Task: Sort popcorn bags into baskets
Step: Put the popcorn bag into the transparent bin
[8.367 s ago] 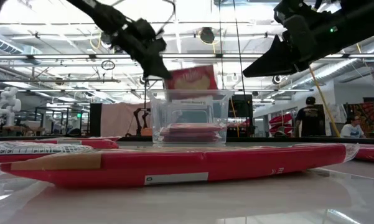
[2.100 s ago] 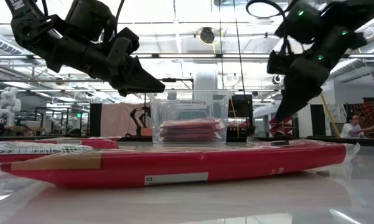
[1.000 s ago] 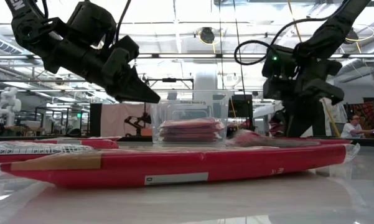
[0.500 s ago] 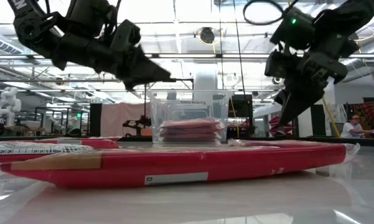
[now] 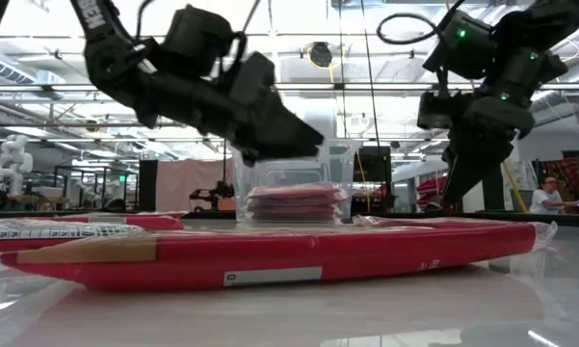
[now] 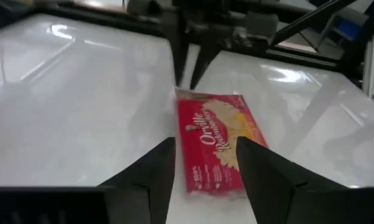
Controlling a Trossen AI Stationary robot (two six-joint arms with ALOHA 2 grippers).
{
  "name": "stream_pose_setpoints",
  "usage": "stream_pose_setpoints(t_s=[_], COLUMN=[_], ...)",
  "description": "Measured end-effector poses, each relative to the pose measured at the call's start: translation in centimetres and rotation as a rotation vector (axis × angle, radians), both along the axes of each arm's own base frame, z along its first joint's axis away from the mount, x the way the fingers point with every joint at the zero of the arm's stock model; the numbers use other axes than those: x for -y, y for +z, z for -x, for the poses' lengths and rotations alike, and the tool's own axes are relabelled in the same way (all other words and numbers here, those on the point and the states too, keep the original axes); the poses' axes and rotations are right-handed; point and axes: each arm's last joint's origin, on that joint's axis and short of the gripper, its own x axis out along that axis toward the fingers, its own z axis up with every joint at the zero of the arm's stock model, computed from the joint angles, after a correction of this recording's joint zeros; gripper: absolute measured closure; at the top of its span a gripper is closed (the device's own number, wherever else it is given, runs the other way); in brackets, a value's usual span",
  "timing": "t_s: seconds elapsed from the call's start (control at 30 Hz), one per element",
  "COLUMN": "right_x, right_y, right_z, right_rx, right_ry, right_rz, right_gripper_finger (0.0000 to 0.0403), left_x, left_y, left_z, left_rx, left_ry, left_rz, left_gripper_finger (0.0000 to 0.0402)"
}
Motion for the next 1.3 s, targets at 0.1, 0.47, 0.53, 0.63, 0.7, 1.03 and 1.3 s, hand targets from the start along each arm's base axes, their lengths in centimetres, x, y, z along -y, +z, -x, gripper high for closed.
stream_pose_setpoints(t_s=[0.1, 0.47, 0.53, 0.63, 0.7, 1.03, 1.3], right_x=[0.7, 1.1, 1.0, 0.9, 0.7, -0.4, -0.2], right_y=[-0.3, -2.5, -3.0, -3.4, -3.5, -3.3, -2.6], right_z=[0.5, 2.2, 2.5, 2.4, 2.0, 1.4, 0.7], right_rx=[-0.054, -0.105, -0.09, -0.012, 0.06, 0.196, 0.305], right_ry=[-0.08, -0.392, -0.401, -0.376, -0.334, -0.183, -0.114], right_rz=[-0.029, -0.32, -0.339, -0.401, -0.467, -0.498, -0.414], right_gripper_finger=[0.0278, 0.0181, 0.0173, 0.0168, 0.0169, 0.0285, 0.0389], left_x=[0.8, 2.4, 2.2, 2.1, 2.1, 2.1, 1.2], left_y=[-0.9, -4.8, -5.0, -5.2, -5.2, -5.3, -0.4], left_z=[-1.9, -6.3, -6.2, -6.0, -6.0, -6.0, -4.8], left_rx=[-0.012, -0.263, -0.284, -0.3, -0.303, -0.307, -0.318], left_ry=[-0.012, -0.034, -0.03, -0.029, -0.029, -0.029, -0.003], left_rz=[0.03, -0.083, -0.086, -0.088, -0.09, -0.091, -0.151], left_gripper_finger=[0.0235, 0.0325, 0.0339, 0.0357, 0.0366, 0.0369, 0.0383])
